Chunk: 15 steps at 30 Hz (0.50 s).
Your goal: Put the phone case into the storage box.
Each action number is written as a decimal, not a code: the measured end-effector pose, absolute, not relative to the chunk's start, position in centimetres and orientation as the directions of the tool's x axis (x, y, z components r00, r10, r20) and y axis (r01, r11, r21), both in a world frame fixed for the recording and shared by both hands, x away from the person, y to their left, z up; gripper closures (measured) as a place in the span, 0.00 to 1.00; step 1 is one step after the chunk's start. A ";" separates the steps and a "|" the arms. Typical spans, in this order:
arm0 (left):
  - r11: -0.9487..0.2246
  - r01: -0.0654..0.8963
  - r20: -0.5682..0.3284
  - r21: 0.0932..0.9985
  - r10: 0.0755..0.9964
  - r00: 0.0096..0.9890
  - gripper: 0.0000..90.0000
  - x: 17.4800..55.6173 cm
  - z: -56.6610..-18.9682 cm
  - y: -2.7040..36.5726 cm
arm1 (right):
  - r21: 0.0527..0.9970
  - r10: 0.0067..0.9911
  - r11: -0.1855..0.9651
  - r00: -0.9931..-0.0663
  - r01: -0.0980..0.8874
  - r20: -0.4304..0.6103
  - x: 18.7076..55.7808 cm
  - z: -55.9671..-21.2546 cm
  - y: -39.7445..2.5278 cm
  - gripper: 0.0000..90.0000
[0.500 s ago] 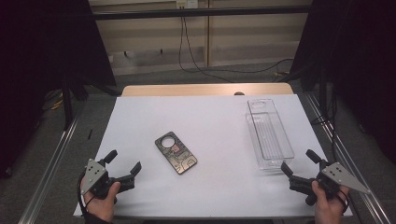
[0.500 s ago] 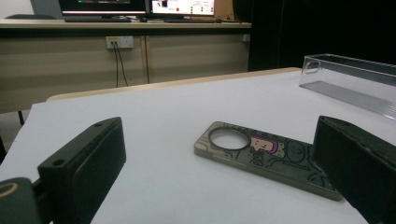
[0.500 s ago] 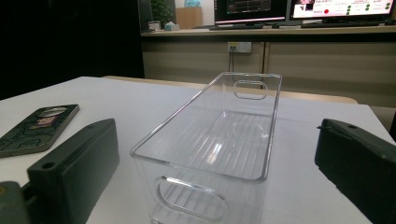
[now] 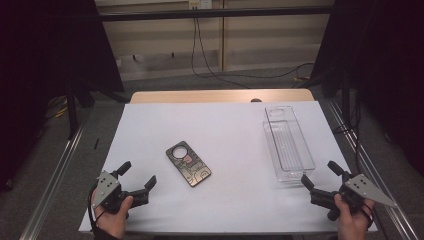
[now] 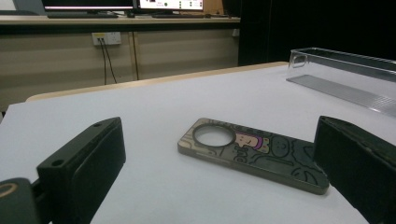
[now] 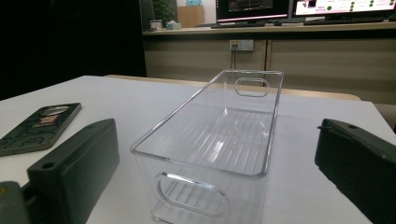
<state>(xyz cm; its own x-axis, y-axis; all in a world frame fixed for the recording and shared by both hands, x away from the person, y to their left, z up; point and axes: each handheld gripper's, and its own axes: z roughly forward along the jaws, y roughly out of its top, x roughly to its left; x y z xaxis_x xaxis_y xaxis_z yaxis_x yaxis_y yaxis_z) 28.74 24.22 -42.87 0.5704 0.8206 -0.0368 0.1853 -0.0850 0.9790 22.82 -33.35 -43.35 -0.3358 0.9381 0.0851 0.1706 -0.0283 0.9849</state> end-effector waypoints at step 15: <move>-0.065 0.226 -0.092 0.972 0.781 0.618 0.03 29.3 -42.9 22.8 | 0.985 0.937 -0.010 -0.342 0.171 0.069 22.9 -43.2 -33.0 0.00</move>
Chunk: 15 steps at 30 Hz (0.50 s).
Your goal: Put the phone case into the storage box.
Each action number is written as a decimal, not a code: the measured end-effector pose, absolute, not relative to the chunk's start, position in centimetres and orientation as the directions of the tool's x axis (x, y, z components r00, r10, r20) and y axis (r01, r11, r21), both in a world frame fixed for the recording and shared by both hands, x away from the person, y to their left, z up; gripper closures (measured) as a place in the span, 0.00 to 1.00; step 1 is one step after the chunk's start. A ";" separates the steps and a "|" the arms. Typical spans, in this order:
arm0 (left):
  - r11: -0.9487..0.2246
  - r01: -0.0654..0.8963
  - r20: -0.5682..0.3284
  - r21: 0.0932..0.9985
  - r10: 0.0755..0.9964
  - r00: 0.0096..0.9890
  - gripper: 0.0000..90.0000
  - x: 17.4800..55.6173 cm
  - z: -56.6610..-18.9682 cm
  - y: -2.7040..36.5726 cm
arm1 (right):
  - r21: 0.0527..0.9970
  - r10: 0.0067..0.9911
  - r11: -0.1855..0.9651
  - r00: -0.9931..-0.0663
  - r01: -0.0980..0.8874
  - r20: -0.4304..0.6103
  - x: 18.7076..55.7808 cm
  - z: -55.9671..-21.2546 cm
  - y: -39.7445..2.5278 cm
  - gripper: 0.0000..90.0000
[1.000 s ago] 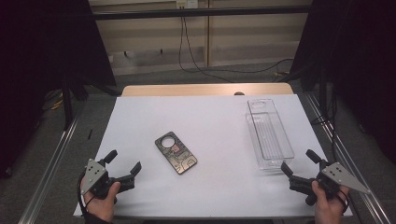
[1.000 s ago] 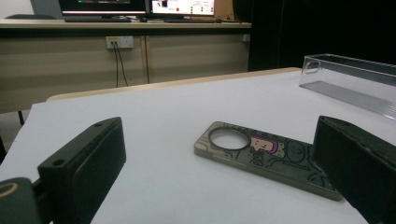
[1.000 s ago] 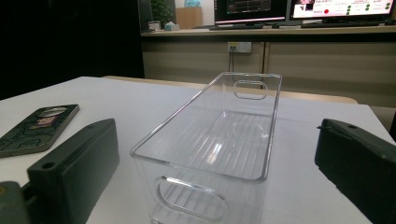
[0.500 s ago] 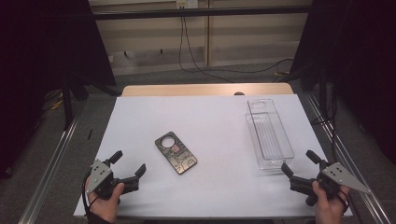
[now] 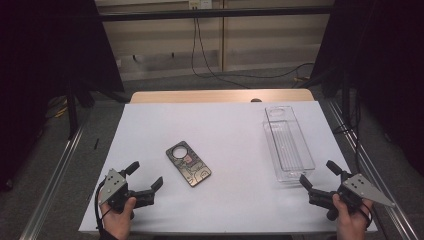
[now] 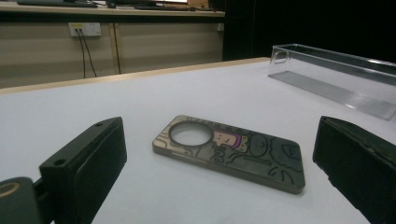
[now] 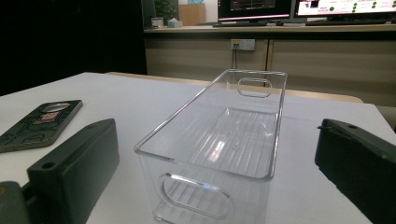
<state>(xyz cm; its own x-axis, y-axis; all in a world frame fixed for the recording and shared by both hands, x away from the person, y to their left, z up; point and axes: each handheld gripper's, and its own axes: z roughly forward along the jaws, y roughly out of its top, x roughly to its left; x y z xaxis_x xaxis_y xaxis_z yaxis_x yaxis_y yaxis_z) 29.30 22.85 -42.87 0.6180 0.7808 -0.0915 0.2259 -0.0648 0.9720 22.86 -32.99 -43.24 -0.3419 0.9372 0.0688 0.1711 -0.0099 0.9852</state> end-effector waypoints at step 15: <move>-0.065 0.202 -0.098 0.977 0.707 0.701 0.04 29.8 -41.2 20.3 | 0.986 0.936 -0.014 -0.346 0.165 0.071 22.8 -43.2 -33.0 0.00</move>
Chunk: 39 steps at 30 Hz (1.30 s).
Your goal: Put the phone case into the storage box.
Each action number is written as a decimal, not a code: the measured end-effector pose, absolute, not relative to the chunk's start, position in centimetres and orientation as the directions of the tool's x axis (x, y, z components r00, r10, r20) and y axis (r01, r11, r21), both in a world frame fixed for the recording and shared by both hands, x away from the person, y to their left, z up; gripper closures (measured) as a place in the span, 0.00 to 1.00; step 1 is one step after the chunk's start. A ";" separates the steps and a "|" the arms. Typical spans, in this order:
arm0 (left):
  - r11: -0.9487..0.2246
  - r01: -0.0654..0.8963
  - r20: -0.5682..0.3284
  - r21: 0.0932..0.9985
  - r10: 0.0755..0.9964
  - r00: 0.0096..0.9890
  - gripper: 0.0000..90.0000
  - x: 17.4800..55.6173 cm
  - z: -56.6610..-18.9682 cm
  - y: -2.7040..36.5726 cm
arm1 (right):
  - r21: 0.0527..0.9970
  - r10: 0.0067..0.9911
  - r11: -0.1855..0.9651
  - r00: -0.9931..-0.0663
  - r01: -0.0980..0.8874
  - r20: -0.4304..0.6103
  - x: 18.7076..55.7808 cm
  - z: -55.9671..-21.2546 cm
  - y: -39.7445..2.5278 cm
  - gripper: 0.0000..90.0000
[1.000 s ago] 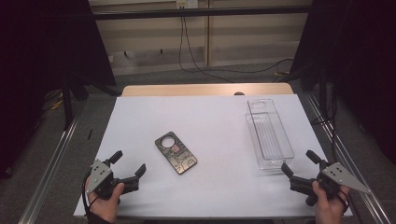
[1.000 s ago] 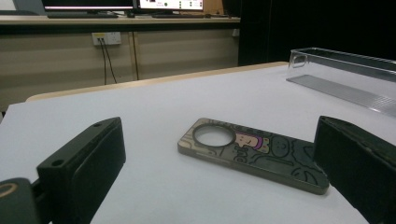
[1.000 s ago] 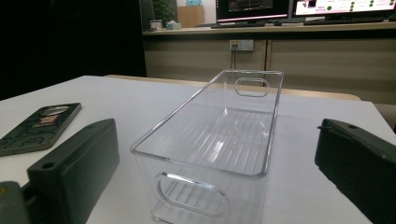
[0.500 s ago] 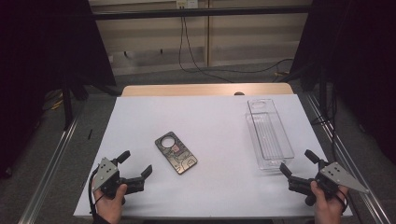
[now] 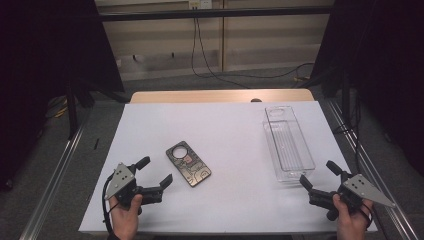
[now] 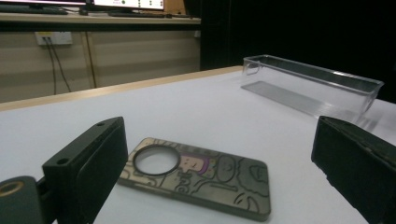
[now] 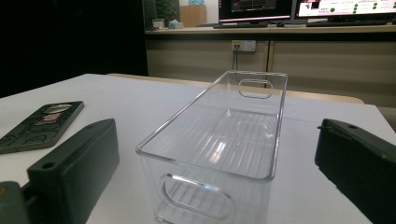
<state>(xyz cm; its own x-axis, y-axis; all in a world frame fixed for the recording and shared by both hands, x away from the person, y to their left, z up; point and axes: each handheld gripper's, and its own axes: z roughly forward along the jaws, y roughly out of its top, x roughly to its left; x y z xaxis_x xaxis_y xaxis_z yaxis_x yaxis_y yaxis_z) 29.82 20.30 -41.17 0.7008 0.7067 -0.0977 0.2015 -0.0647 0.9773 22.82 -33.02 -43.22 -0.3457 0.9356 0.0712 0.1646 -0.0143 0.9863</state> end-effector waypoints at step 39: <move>-0.112 0.139 -0.035 0.984 0.639 0.768 0.04 35.1 -40.1 14.1 | 0.985 0.936 -0.020 -0.344 0.170 0.079 22.8 -43.3 -33.0 0.00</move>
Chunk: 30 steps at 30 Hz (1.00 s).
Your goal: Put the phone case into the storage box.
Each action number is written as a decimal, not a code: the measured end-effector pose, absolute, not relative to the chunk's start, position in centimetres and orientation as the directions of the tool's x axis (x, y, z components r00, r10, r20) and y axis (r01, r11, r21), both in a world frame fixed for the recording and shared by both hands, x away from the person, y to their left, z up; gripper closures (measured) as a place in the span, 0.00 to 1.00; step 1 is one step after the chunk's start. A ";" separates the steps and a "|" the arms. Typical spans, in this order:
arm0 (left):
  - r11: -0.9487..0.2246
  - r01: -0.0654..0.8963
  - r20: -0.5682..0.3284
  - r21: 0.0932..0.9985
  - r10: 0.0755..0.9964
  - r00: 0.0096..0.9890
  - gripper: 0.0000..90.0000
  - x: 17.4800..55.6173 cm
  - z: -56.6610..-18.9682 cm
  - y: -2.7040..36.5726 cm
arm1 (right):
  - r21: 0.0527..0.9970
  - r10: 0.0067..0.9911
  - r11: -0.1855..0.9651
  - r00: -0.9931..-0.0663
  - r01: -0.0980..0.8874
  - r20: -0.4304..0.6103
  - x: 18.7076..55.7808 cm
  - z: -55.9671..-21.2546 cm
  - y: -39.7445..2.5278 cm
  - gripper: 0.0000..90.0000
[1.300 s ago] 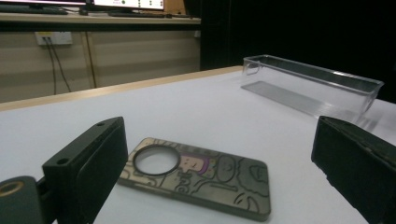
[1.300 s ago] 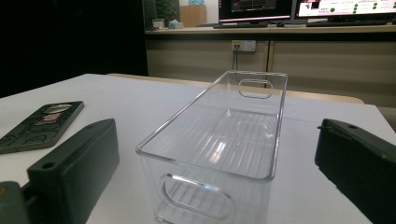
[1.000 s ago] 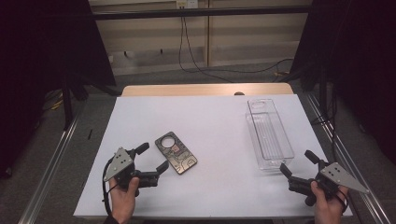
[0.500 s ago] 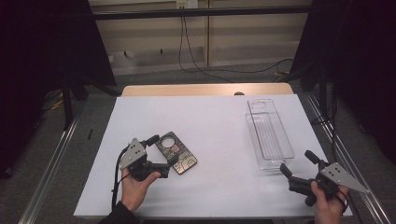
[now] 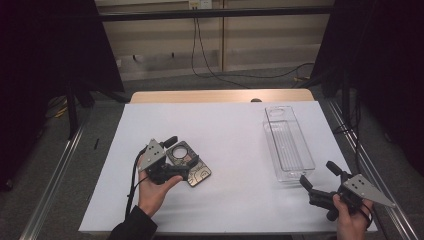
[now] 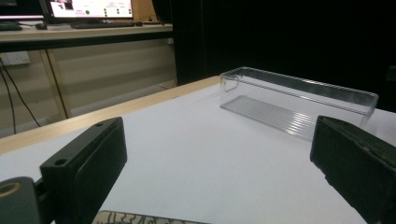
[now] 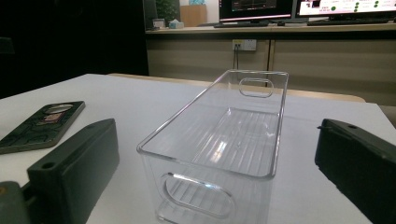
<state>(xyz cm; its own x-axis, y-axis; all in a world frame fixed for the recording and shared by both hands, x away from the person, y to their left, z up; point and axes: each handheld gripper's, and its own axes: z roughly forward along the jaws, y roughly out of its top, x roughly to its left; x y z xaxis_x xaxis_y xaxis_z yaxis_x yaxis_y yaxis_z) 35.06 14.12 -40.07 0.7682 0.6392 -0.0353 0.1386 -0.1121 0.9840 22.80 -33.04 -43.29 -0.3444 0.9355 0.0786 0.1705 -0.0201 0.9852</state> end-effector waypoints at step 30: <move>-0.159 0.128 -0.009 0.979 0.591 0.806 0.44 38.5 -40.9 10.6 | 0.984 0.932 -0.013 -0.354 0.178 0.077 22.8 -43.3 -33.1 0.00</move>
<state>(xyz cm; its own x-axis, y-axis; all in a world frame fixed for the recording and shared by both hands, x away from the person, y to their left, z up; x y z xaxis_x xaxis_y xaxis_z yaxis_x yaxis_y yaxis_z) 38.45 10.61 -40.93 0.8065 0.5912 -0.0090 0.1278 -0.1593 0.9789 22.81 -33.09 -43.32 -0.3536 0.9323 0.0767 0.1778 -0.0135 0.9840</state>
